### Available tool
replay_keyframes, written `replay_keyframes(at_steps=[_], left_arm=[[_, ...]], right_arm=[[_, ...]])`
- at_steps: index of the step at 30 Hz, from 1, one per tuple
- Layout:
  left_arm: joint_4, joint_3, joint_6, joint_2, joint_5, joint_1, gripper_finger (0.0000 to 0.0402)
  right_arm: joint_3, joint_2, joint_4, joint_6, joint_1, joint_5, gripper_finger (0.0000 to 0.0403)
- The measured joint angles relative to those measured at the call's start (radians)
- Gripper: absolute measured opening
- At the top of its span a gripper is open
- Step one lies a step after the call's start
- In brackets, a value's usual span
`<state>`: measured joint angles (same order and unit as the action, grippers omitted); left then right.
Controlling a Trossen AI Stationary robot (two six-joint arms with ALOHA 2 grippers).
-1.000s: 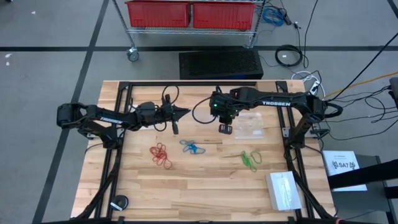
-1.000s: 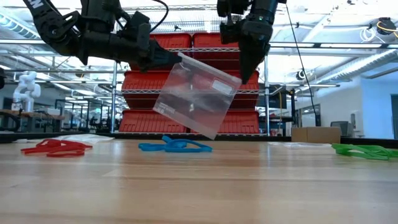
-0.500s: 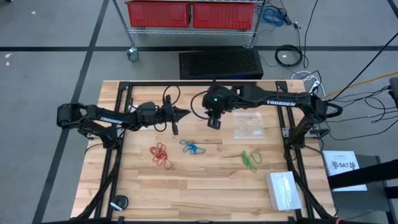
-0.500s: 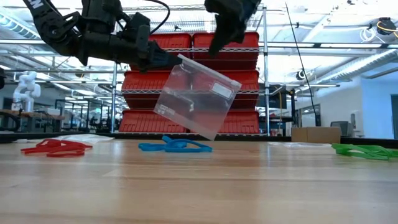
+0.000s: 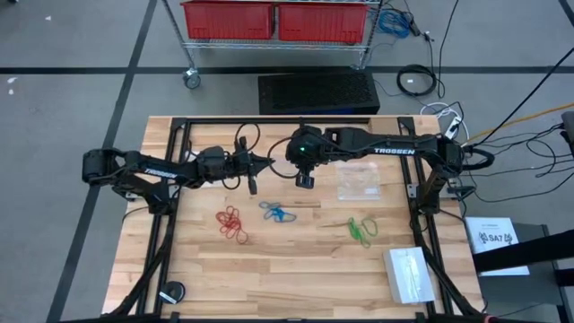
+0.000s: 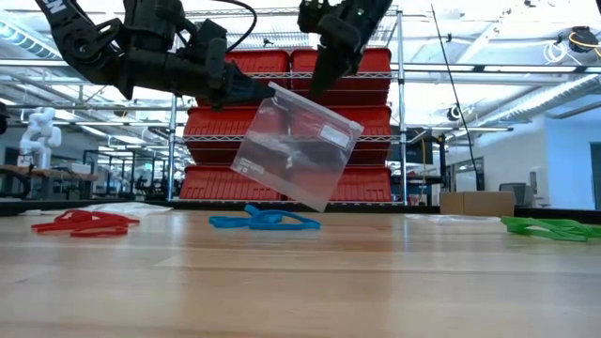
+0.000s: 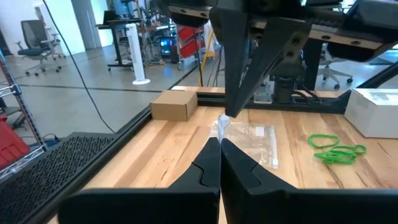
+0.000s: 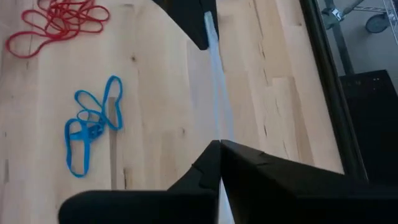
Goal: Sort rubber bands
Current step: Open the center transparent zip bag
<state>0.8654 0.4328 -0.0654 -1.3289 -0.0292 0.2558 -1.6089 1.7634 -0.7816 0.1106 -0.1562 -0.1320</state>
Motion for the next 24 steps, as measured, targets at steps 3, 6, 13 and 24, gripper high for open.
replay_keyframes(at_steps=[3, 6, 13, 24], left_arm=[[0.000, 0.000, 0.000, 0.000, 0.000, 0.000, 0.0000], [0.000, 0.000, 0.000, 0.000, 0.000, 0.000, 0.0000], [0.000, 0.000, 0.001, 0.000, -0.001, 0.000, 0.0000], [0.000, 0.000, 0.004, 0.000, -0.001, 0.000, 0.0000]], right_arm=[[0.000, 0.000, 0.006, 0.006, -0.001, -0.016, 0.0001], [0.000, 0.000, -0.001, 0.010, -0.006, -0.028, 0.0000], [0.000, 0.019, 0.001, 0.010, -0.008, -0.016, 0.0000], [0.002, 0.044, 0.009, -0.019, -0.004, -0.012, 0.0000]])
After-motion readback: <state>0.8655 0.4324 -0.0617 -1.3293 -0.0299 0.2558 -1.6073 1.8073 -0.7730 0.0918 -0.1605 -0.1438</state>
